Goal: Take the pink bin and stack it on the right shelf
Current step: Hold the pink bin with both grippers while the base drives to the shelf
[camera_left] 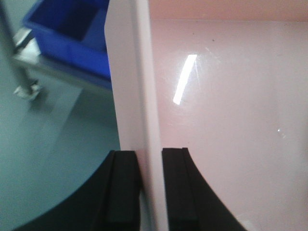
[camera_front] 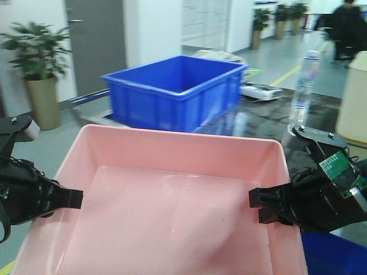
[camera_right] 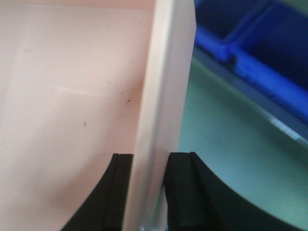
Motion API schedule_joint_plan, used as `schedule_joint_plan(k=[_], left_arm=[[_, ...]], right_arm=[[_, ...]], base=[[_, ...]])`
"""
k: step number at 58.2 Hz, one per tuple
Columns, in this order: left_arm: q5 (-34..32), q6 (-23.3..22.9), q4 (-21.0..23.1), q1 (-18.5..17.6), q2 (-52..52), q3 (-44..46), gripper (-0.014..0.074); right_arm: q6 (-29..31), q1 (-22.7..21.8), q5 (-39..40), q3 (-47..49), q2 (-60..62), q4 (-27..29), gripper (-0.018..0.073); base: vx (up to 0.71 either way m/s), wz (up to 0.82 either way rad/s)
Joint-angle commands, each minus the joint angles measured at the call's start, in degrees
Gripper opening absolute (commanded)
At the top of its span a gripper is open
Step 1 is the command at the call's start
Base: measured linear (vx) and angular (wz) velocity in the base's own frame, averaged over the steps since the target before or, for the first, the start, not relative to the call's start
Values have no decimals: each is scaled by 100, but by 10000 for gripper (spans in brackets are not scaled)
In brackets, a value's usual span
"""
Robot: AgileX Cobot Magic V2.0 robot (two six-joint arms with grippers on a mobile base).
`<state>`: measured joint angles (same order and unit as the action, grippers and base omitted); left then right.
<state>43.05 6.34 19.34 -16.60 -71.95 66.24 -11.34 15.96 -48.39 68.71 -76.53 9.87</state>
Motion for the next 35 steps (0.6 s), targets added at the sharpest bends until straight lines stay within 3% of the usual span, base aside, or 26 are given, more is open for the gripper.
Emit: schedule_joint_plan(k=[1,35], left_arm=[[-443,65,191,-6,219,206,-5],[-443,65,191,-6,219,206,-5]], right_arm=[[0,-67,364,208,173,-189,-8],[0,-67,364,208,173,-189,-8]], base=[[34,-74],[30,-67]])
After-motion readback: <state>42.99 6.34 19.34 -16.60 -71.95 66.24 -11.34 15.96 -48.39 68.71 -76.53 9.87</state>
